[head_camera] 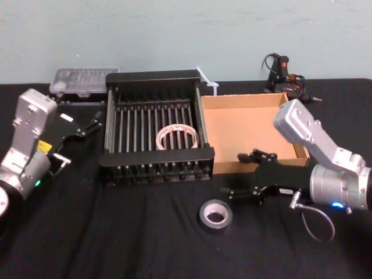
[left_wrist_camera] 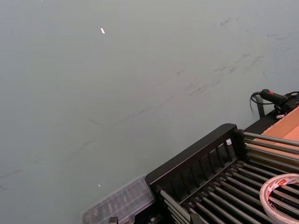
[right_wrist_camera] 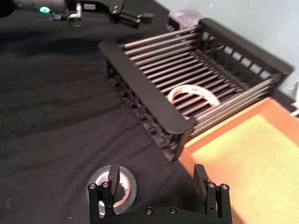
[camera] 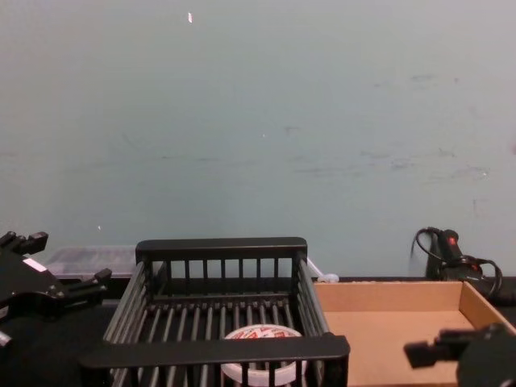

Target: Pick up the white tape and place it into the black box , Pick up the silver tape and place it into the brown box.

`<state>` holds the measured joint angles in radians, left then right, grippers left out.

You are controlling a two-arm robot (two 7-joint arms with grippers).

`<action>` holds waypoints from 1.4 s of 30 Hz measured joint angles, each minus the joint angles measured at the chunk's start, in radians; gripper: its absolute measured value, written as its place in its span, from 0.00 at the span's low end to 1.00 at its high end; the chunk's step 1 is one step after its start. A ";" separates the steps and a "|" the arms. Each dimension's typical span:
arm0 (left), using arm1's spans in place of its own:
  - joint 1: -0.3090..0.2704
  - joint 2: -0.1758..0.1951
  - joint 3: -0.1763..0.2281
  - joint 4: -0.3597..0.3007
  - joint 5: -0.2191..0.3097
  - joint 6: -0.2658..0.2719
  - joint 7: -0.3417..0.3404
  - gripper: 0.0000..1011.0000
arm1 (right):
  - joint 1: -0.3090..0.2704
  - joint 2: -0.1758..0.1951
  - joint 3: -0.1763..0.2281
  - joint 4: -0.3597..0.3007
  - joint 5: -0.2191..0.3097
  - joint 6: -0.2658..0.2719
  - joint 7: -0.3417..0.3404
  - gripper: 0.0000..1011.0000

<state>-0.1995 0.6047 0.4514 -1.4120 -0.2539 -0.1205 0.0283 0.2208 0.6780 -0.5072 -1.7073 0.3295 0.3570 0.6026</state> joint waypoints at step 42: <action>0.000 0.000 0.000 0.000 0.000 0.000 0.000 0.99 | 0.085 -0.044 -0.134 0.118 0.020 0.086 0.002 0.99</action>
<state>-0.1995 0.6047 0.4514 -1.4119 -0.2539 -0.1205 0.0283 0.3063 0.6336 -0.6410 -1.5896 0.3499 0.4434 0.6045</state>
